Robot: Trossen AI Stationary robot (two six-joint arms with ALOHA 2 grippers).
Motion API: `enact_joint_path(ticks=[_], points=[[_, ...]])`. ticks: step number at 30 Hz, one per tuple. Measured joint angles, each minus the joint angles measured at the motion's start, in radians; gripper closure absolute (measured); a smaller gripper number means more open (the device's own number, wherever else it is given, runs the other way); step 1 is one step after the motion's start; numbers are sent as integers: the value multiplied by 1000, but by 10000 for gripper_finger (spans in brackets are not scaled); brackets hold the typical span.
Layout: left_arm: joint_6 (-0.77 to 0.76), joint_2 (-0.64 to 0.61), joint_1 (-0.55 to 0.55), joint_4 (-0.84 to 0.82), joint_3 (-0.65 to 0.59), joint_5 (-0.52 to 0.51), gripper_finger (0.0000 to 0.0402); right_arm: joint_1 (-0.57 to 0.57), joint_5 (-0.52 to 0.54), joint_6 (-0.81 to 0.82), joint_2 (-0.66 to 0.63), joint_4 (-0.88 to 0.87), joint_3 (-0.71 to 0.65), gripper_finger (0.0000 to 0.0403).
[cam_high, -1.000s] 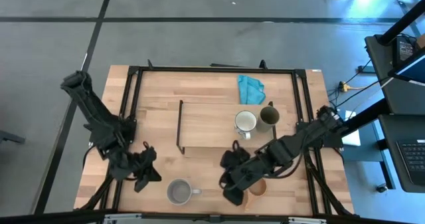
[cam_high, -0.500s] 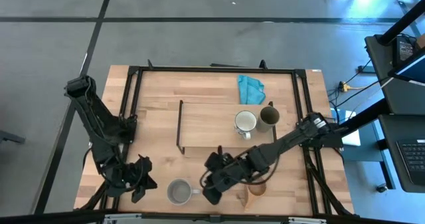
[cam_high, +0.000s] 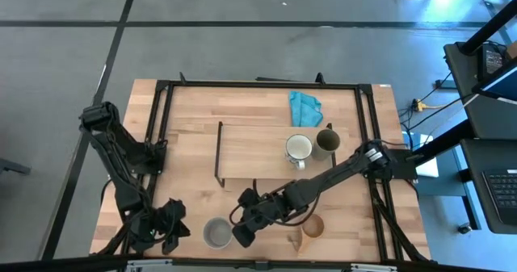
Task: Stack small to large cups/mugs on shelf
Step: Put the gray mug on the shelf
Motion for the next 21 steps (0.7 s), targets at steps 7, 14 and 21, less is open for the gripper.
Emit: enact_joint_path(ticks=[7, 14, 21], points=[[0, 45, 1, 54, 0, -2, 366, 23, -1, 36, 23, 9, 0, 324], [-20, 61, 3, 78, 0, -34, 366, 34, 6, 38, 39, 17, 0, 324], [-20, 61, 39, 95, 0, -54, 366, 49, 17, 38, 54, 18, 0, 330]])
